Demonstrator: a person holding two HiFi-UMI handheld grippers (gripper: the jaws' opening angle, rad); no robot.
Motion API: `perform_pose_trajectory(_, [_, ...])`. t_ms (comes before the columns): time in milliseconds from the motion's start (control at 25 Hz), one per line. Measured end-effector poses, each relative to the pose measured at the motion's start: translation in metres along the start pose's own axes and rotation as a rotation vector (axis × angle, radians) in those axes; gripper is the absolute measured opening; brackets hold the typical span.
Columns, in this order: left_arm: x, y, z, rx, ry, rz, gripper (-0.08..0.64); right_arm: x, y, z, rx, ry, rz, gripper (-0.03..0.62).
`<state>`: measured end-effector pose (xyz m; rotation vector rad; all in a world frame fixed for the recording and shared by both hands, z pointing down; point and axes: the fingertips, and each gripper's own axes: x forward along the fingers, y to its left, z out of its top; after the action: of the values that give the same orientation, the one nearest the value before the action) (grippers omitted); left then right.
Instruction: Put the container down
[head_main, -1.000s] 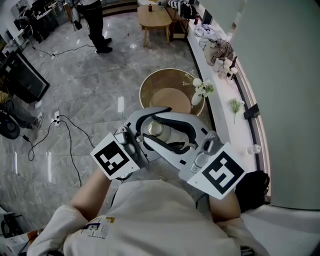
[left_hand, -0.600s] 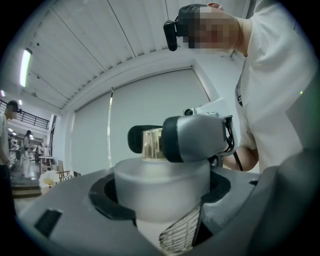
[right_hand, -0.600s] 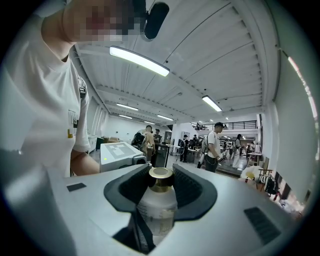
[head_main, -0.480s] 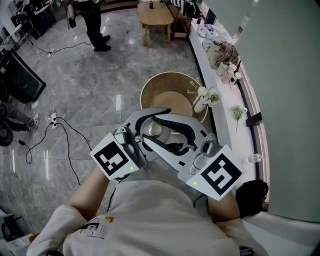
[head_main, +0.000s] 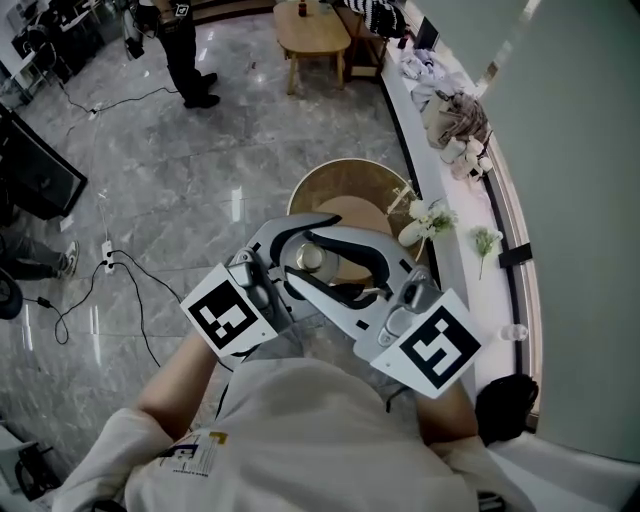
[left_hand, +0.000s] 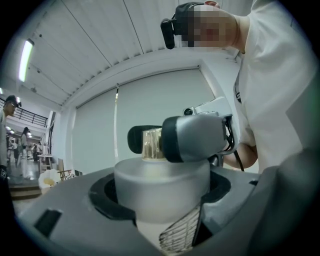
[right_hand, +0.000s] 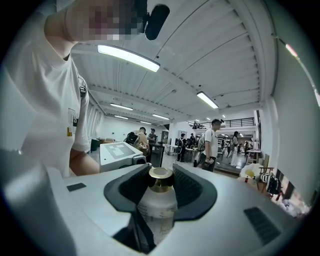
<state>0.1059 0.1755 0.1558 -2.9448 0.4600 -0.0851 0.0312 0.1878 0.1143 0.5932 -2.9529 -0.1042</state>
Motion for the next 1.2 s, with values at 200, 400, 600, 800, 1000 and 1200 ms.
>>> perform_pose_trajectory(200, [-0.019, 0.057, -0.005, -0.020, -0.014, -0.035, 0.351, 0.052, -0.034, 0.007, 0.019, 0.023, -0.039, 0.143])
perform_pose_trajectory(400, [-0.026, 0.110, -0.012, -0.019, -0.029, -0.072, 0.351, 0.094, -0.073, 0.009, 0.020, 0.038, -0.072, 0.143])
perform_pose_trajectory(600, [-0.034, 0.162, -0.016, -0.016, -0.036, -0.113, 0.351, 0.135, -0.110, 0.015, 0.031, 0.047, -0.129, 0.143])
perform_pose_trajectory(800, [-0.029, 0.196, -0.021, 0.001, -0.041, -0.138, 0.350, 0.154, -0.141, 0.013, 0.021, 0.052, -0.144, 0.143])
perform_pose_trajectory(1000, [-0.028, 0.204, -0.030, 0.002, -0.029, -0.140, 0.351, 0.160, -0.149, 0.009, 0.032, 0.042, -0.143, 0.143])
perform_pose_trajectory(1200, [-0.027, 0.205, -0.037, 0.000, -0.017, -0.118, 0.351, 0.162, -0.149, 0.002, 0.036, 0.037, -0.115, 0.143])
